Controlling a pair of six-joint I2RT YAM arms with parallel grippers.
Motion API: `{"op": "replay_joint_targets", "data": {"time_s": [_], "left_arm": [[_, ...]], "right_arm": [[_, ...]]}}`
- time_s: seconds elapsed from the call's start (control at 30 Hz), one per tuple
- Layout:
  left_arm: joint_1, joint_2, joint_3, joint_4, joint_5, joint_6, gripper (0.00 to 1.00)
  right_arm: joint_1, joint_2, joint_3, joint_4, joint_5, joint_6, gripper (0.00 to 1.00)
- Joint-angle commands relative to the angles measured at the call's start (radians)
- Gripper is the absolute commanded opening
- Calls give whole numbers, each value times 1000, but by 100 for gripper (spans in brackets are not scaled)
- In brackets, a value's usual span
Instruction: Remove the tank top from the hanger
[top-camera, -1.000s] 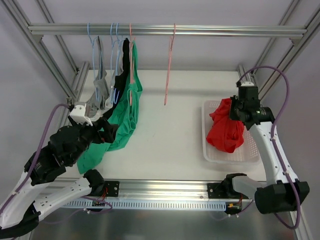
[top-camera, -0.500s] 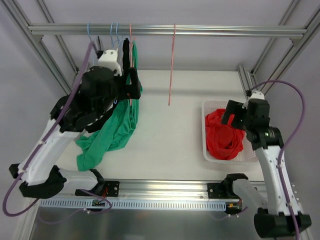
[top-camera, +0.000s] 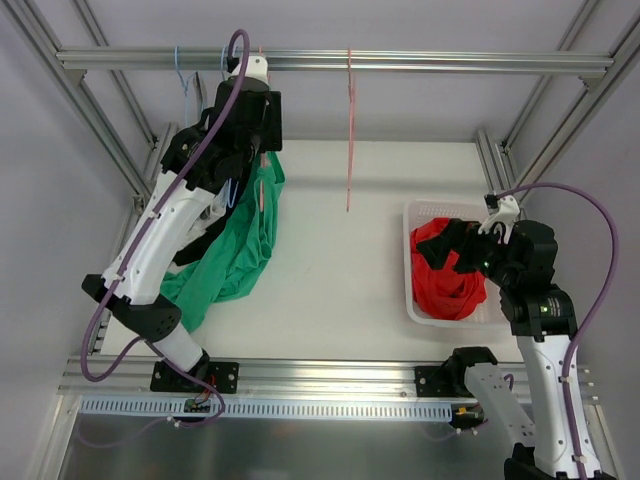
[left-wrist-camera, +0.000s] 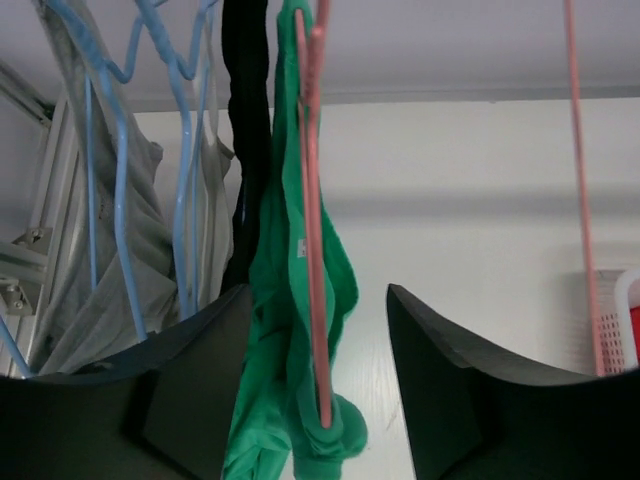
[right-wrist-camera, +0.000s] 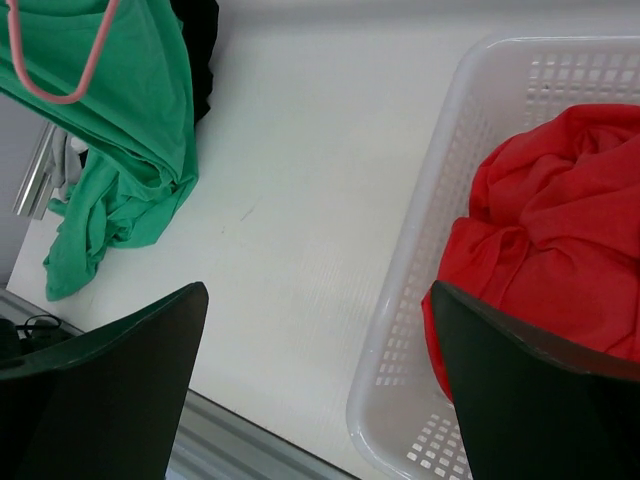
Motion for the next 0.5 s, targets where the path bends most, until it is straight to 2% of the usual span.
{"op": "replay_joint_targets", "data": {"time_s": [0.0, 0.1, 0.23, 0.4, 0.47], "left_arm": [[48, 22, 46, 2, 67, 19, 54], [65, 60, 53, 2, 96, 17, 49], [68, 89, 75, 4, 120, 14, 31], [75, 109, 85, 2, 120, 10, 18], [79, 109, 85, 2, 119, 5, 7]], "right_arm": [[-3, -17, -3, 45, -74, 31, 100], [-3, -26, -9, 64, -84, 47, 100], [-3, -29, -9, 70, -87, 51, 99], [-3, -40, -13, 74, -84, 53, 99], [-3, -44, -15, 74, -82, 50, 100]]}}
